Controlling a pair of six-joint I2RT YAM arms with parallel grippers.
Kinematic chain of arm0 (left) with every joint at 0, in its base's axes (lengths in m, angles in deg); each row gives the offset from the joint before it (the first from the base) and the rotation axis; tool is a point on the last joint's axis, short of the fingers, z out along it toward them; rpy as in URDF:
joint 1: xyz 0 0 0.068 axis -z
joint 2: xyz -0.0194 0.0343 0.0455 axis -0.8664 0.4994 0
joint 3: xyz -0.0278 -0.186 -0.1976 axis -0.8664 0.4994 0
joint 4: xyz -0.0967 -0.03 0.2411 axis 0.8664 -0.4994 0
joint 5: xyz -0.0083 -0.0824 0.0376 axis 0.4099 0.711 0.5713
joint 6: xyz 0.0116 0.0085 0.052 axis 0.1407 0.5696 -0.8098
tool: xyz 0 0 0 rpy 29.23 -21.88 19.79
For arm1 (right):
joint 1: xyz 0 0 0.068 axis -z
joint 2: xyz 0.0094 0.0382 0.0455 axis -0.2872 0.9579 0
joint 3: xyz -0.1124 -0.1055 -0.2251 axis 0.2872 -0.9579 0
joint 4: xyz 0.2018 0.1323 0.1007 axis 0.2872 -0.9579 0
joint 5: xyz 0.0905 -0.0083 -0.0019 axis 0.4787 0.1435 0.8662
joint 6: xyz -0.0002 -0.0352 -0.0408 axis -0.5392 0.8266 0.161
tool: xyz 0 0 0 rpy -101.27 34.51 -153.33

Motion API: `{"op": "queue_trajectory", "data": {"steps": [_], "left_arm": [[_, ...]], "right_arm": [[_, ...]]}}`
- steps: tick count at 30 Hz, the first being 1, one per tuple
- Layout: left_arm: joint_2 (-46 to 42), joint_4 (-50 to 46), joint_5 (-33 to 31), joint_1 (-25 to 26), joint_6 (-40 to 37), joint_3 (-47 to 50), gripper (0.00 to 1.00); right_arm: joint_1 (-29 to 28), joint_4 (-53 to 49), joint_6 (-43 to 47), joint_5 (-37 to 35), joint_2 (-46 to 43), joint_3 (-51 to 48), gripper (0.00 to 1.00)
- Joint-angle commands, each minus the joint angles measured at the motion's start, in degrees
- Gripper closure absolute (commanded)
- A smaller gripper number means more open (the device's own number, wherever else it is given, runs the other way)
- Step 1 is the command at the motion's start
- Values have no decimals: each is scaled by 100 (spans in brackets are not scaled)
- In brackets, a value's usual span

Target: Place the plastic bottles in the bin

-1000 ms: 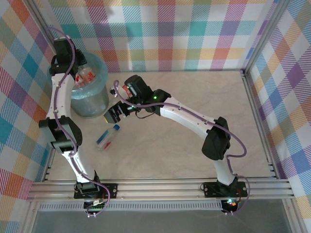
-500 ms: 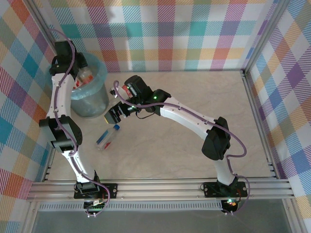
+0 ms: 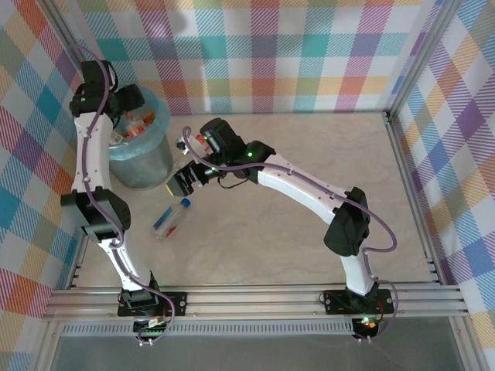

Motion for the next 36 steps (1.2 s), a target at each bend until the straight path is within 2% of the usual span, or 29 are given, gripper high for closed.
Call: {"op": "queue_trajectory", "data": {"steps": [1,6,9,12,16,21,24,27,30,36], "left_arm": [[-618,-158,138,-58,140,-297,14],[-1230,-158,-13,-50,153,-210,14],[-1788,-66,64,-12,43,223,15],[-2570,138,122,149,-214,1122,16],[-3799,412,324,413,-382,2533,17],[-5078,176,330,789,-164,4094,17],[-5760,-98,224,864,-18,4773,17],[-6398,-277,-240,864,104,5240,16],[-6934,-461,-772,864,163,5504,15],[-7652,-745,-1120,869,184,5835,15]], "right_arm": [[27,-96,7,17,-276,218,0],[37,-355,-54,-452,-351,323,0],[79,-584,-230,-921,-323,438,0],[97,-728,-398,-1286,-223,421,0],[84,-953,-444,-802,56,413,0],[21,-1322,-1649,-1154,361,282,5],[-175,-770,-2690,-1109,378,-334,5],[-567,-378,-3321,-1464,518,-613,4],[-913,-525,-3851,-1914,891,-304,3],[-1361,-817,-4637,-2332,1773,564,0]]}}
